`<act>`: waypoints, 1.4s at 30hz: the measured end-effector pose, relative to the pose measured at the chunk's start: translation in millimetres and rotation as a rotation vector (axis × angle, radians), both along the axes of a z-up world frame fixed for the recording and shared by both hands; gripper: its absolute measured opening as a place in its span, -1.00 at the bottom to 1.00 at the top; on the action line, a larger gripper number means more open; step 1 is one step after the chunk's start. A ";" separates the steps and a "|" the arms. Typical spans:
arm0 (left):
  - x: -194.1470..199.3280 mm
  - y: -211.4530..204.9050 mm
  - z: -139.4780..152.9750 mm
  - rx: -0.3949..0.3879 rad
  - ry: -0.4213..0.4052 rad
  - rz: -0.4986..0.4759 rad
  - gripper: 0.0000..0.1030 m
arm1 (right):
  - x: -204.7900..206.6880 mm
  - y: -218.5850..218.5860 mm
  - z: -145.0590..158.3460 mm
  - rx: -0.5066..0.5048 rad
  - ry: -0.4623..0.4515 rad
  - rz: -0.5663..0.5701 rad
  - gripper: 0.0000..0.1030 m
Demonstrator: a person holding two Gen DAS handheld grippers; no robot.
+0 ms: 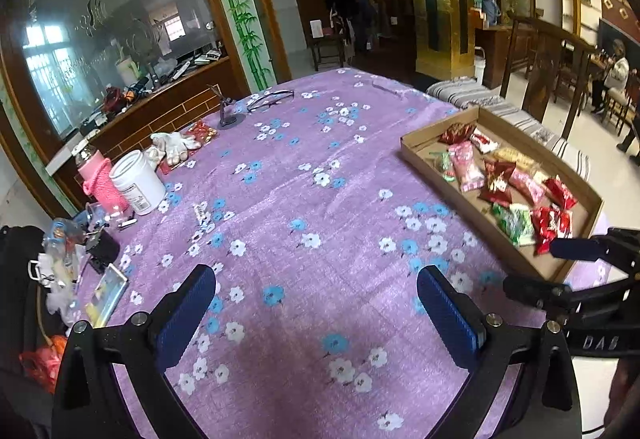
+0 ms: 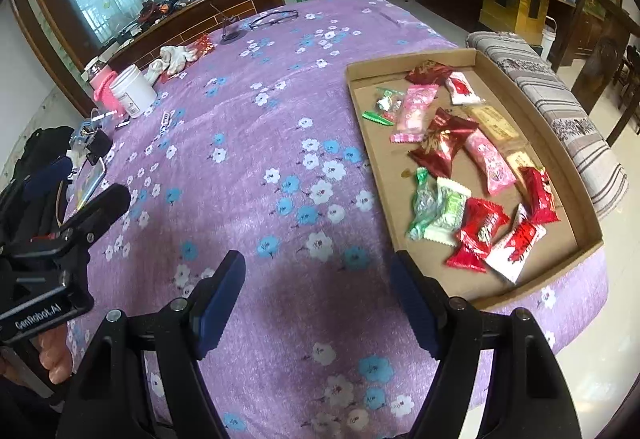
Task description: Organize snacks
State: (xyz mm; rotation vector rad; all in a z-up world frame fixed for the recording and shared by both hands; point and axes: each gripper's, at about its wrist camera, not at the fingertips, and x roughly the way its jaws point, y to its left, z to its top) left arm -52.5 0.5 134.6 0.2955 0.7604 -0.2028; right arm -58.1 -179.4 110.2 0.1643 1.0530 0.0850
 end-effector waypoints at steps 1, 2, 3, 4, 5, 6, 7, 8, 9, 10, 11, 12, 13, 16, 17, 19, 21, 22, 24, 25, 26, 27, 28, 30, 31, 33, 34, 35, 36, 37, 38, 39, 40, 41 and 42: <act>-2.5 -2.2 0.3 0.014 -0.001 0.000 0.98 | 0.2 -3.4 0.9 0.009 0.000 -0.009 0.44; -6.0 -4.9 0.9 0.027 -0.007 -0.003 0.98 | 0.6 -5.6 2.3 0.012 -0.003 -0.014 0.44; -9.6 -7.6 1.8 0.041 -0.015 0.001 0.98 | 1.3 -8.8 5.7 0.012 -0.014 -0.021 0.44; -13.1 -10.8 3.2 0.048 -0.017 0.007 0.98 | 1.6 -10.5 8.1 0.015 -0.023 -0.022 0.44; -15.1 -13.3 3.9 0.051 -0.014 0.007 0.98 | 2.5 -12.8 11.3 0.023 -0.033 -0.019 0.44; -17.8 -18.5 6.0 0.057 -0.011 0.007 0.98 | 3.6 -14.7 13.3 0.029 -0.039 -0.015 0.44; -20.0 -22.0 8.0 0.058 -0.008 0.011 0.98 | 4.5 -17.7 16.8 0.036 -0.047 -0.008 0.44; -21.9 -25.9 10.4 0.057 -0.003 0.017 0.98 | 4.8 -22.3 20.6 0.041 -0.057 -0.004 0.44; -24.0 -31.0 14.0 0.056 0.002 0.021 0.97 | 5.0 -27.5 24.2 0.049 -0.064 -0.003 0.44; -27.7 -38.5 19.2 0.056 -0.001 0.017 0.98 | 4.2 -32.7 27.4 0.059 -0.072 -0.005 0.44; -30.4 -42.6 21.2 0.057 -0.006 0.015 0.98 | 2.8 -37.7 30.4 0.067 -0.083 -0.006 0.44; -33.3 -49.6 23.7 0.062 -0.016 0.013 0.98 | -1.4 -44.9 33.9 0.070 -0.100 -0.001 0.44; -36.2 -58.4 25.4 0.071 -0.022 0.011 0.98 | -4.6 -49.3 34.9 0.067 -0.108 0.004 0.44; -43.2 -80.4 26.5 0.070 -0.008 0.008 0.98 | -15.0 -70.6 31.8 0.086 -0.104 -0.004 0.44; -45.1 -86.0 26.5 0.067 0.001 0.005 0.98 | -17.4 -78.4 30.4 0.097 -0.102 -0.010 0.44; -50.1 -97.7 27.4 0.071 0.012 0.007 0.98 | -24.5 -95.5 27.6 0.114 -0.105 -0.028 0.44; -54.9 -105.6 27.5 0.075 0.025 0.025 0.98 | -31.6 -110.2 23.7 0.131 -0.105 -0.039 0.44; -56.6 -108.0 26.8 0.073 0.034 0.032 0.98 | -33.6 -115.5 21.3 0.136 -0.102 -0.043 0.44; -59.9 -113.4 24.7 0.077 0.048 0.042 0.98 | -36.0 -124.1 16.3 0.149 -0.091 -0.054 0.45; -61.2 -117.4 23.6 0.085 0.050 0.037 0.98 | -36.3 -127.8 14.5 0.156 -0.085 -0.059 0.45; -61.8 -121.0 23.1 0.092 0.050 0.032 0.98 | -37.1 -130.8 13.8 0.159 -0.083 -0.064 0.44; -61.0 -124.4 23.2 0.097 0.049 0.025 0.98 | -38.1 -135.4 15.4 0.158 -0.087 -0.077 0.45; -59.9 -127.6 24.2 0.094 0.049 0.012 0.98 | -39.0 -138.5 18.1 0.160 -0.097 -0.086 0.45; -58.1 -133.8 27.7 0.085 0.034 -0.023 0.98 | -41.5 -146.0 26.8 0.153 -0.135 -0.114 0.44; -57.4 -135.7 28.6 0.082 0.025 -0.035 0.97 | -42.0 -148.0 30.1 0.146 -0.148 -0.127 0.44; -53.5 -142.6 32.1 0.082 0.013 -0.076 0.98 | -44.9 -153.8 36.2 0.137 -0.165 -0.164 0.45; -51.4 -144.3 34.5 0.074 0.011 -0.088 0.97 | -47.6 -156.8 39.9 0.133 -0.166 -0.186 0.45; -49.6 -144.8 36.3 0.062 0.008 -0.097 0.97 | -50.1 -158.8 43.4 0.125 -0.172 -0.200 0.45; -48.0 -145.8 38.4 0.047 0.000 -0.115 0.97 | -53.6 -159.2 47.4 0.109 -0.186 -0.215 0.45; -48.1 -145.9 38.7 0.045 -0.004 -0.127 0.97 | -55.8 -158.6 49.3 0.096 -0.196 -0.226 0.45; -48.0 -146.5 37.6 0.050 -0.003 -0.149 0.97 | -57.6 -157.8 49.8 0.088 -0.200 -0.240 0.47; -48.1 -146.7 36.0 0.056 0.000 -0.169 0.97 | -60.4 -157.6 48.5 0.091 -0.199 -0.261 0.48; -48.0 -146.1 34.6 0.059 -0.002 -0.186 0.97 | -62.5 -156.9 46.5 0.098 -0.195 -0.274 0.48; -47.2 -145.3 33.6 0.059 -0.006 -0.196 0.97 | -65.9 -155.0 44.1 0.102 -0.192 -0.292 0.48; -47.1 -144.0 32.7 0.057 -0.011 -0.208 0.97 | -69.4 -154.1 42.6 0.095 -0.194 -0.305 0.48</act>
